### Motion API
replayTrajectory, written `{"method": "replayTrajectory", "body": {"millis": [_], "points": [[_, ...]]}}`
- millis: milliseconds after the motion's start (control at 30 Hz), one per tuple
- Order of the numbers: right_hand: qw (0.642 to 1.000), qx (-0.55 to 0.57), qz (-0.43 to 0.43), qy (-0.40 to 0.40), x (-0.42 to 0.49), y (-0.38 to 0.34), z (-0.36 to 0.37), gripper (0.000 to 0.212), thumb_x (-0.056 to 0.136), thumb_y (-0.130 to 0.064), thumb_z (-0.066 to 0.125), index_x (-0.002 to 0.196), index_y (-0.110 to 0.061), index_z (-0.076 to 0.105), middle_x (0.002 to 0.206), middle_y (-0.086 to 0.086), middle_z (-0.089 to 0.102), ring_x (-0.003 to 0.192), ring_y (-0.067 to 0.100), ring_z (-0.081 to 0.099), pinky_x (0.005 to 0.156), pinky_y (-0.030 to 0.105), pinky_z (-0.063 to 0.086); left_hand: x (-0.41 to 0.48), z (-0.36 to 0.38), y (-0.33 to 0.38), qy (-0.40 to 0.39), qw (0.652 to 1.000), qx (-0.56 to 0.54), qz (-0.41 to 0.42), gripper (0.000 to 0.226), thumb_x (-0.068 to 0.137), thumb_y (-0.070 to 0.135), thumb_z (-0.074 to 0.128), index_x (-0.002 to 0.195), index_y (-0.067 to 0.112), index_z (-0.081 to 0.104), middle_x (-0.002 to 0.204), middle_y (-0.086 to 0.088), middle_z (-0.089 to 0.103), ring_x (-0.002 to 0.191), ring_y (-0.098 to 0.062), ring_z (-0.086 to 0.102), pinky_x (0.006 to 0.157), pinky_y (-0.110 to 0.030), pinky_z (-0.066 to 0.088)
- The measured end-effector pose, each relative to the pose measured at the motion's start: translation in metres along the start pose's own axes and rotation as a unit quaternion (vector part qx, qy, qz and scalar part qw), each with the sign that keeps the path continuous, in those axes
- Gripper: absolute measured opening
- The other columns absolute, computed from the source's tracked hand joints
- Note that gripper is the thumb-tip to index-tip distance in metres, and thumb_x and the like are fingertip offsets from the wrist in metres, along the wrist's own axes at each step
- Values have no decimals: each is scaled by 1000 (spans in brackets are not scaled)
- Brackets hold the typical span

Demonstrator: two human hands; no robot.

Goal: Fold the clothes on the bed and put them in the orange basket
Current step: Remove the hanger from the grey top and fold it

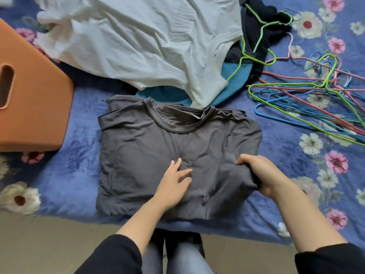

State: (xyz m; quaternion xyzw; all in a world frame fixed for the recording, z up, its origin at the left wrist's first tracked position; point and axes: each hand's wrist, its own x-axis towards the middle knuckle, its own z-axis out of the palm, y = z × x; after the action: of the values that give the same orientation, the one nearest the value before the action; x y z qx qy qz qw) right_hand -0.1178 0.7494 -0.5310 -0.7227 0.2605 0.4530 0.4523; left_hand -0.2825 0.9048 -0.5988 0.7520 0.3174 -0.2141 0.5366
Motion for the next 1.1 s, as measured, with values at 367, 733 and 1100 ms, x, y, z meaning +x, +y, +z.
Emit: {"method": "replayTrajectory", "body": {"millis": [367,733,1100], "points": [[889,-315,-184,-277,-78,32,218,56,89,-23,58,143,-22,43,104,0,64,91,17,61,86,36,52,-46,-131,-75,115,761,-606,-199,52,101,47,31,123,11,61,107,-12,72,96,-25,68,80,-36,54],[891,-404,-206,-7,-12,33,178,31,91,-19,51,121,-13,55,111,4,63,97,19,54,77,27,38,-56,-118,-104,211,868,-416,-169,14,58,5,59,69,11,53,68,-3,50,70,-16,44,64,-29,35],[795,-428,-429,10,-7,-10,247,58,90,-17,49,144,-29,33,120,9,47,97,32,55,80,38,45,-74,-127,-145,73,956,-247,-137,48,53,38,77,96,21,66,98,8,74,96,-8,68,93,-35,52]]}}
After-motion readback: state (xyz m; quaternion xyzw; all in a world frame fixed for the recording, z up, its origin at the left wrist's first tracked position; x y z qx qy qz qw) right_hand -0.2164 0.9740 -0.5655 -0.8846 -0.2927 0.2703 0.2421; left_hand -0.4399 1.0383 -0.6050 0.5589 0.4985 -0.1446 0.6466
